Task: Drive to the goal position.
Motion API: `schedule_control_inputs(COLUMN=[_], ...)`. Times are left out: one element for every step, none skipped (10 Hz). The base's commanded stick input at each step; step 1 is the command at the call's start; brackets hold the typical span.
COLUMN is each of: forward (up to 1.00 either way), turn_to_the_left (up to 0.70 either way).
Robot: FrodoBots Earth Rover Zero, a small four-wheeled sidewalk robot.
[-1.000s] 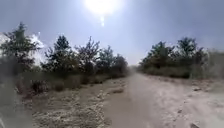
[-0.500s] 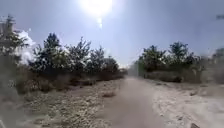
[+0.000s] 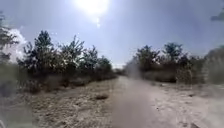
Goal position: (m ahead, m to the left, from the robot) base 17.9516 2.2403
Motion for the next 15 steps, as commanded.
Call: schedule_control_inputs(forward=[0.45,0.45,0.45,0.45,0.45,0.45,0.45,0.45,0.45,0.45,0.45,0.45,0.45,0.45,0.45], turn_to_the_left=[-0.09,0.02,0.02,0.02,0.02,0.02,0.02,0.02,0.02,0.02,0.02,0.02,0.02,0.02,0.02])
